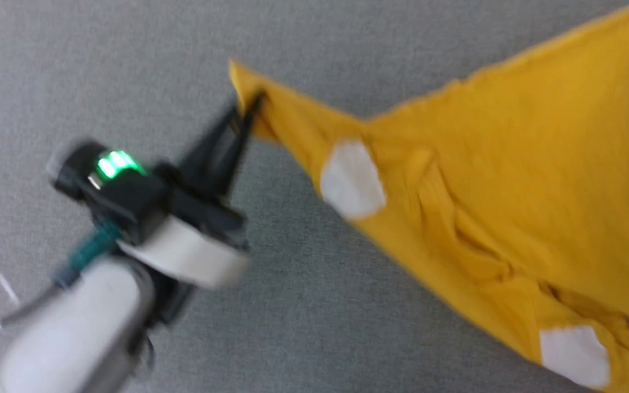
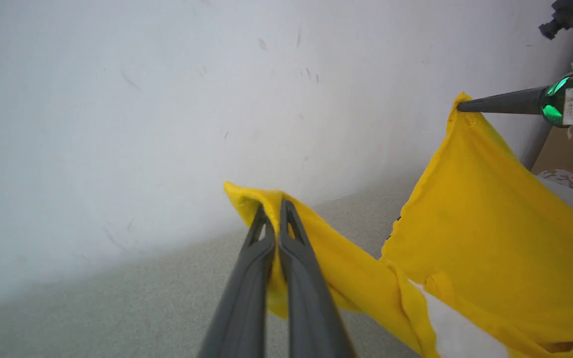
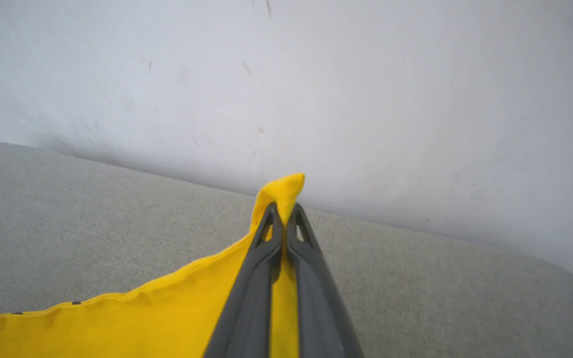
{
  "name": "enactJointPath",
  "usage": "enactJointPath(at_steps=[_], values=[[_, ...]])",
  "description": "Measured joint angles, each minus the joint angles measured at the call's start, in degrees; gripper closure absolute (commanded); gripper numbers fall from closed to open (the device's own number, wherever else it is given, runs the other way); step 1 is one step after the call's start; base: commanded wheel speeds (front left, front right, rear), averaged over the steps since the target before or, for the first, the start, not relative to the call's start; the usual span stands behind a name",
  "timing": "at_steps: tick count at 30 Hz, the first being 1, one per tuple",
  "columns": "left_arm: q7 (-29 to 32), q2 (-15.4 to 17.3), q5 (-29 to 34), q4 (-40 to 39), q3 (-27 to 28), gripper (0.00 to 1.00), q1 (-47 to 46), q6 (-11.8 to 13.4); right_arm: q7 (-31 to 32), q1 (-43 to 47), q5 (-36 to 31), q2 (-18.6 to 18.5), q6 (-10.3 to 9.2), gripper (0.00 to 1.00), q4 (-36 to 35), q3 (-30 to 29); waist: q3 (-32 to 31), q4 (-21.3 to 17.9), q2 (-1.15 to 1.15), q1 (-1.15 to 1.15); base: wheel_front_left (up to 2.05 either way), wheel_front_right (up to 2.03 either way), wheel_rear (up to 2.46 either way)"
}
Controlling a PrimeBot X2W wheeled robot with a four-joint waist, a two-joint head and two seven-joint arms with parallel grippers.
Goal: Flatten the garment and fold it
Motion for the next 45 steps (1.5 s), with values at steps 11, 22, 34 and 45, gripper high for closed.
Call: enactJointPath(at_steps=[11,22,34,45], values=[[7.0,3.7,2.5,11.8,2.7,1.0,-24.6,-9.3,-5.4,-14.9,-1.3,4.8,0.0,1.0,6.4,1.7,-9.4,-4.2,0.0,0.0,0.0,0.0,0.0],[8.0,3.1,2.5,30.3,1.3,1.0,-41.8,-16.8,-8.3,-26.2,-5.0,8.8,0.0,1.0,18.6,3.7,-16.6,-8.4,0.0,-0.01,0.0,0.0,0.0],[7.9,2.8,-0.2,38.8,-1.3,1.0,-47.5,-18.1,-10.3,-29.6,-6.5,9.3,0.0,1.0,26.9,4.3,-22.8,-10.4,0.0,-0.01,0.0,0.0,0.0],[9.0,3.3,-4.3,39.5,-3.2,1.0,-47.8,-18.2,-9.4,-30.1,-6.2,9.0,0.0,1.0,28.5,6.1,-26.0,-12.5,0.0,-0.01,0.0,0.0,0.0]])
